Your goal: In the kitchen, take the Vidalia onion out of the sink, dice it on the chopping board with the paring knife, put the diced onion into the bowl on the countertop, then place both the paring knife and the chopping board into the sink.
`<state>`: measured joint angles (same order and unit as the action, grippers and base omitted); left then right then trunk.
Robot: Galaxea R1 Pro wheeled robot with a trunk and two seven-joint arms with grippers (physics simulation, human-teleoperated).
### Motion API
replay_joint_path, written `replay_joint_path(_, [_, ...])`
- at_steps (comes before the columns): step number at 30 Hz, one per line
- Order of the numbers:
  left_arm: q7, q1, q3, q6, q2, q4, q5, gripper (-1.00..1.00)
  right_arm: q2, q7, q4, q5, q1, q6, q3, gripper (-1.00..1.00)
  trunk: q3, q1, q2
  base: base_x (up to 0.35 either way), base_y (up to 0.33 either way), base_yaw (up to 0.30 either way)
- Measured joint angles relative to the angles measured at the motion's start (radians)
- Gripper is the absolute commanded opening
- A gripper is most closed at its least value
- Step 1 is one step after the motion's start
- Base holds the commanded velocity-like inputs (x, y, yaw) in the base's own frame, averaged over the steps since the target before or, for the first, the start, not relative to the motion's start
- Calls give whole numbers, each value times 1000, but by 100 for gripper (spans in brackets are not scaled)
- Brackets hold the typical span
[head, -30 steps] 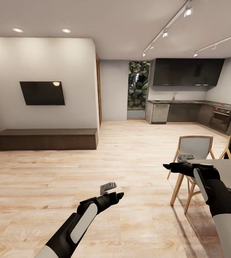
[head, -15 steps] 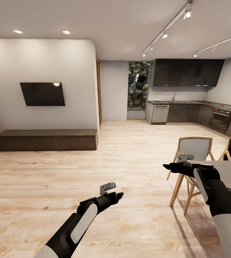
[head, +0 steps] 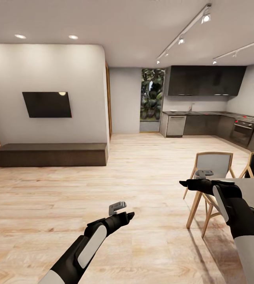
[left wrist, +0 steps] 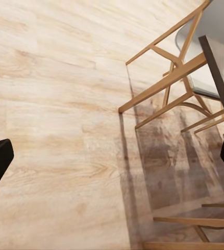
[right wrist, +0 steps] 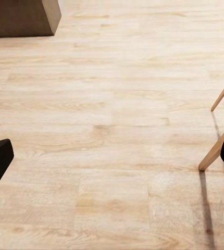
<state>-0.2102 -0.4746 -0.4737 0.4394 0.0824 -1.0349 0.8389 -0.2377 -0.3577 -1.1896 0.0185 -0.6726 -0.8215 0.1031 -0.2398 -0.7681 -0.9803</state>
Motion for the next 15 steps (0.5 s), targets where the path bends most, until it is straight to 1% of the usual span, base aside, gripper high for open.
replay_joint_path(15, [5, 0, 1, 3, -1, 1, 3, 100, 0, 0, 0, 0, 0, 0, 0, 100, 47, 58, 105, 0, 0, 0])
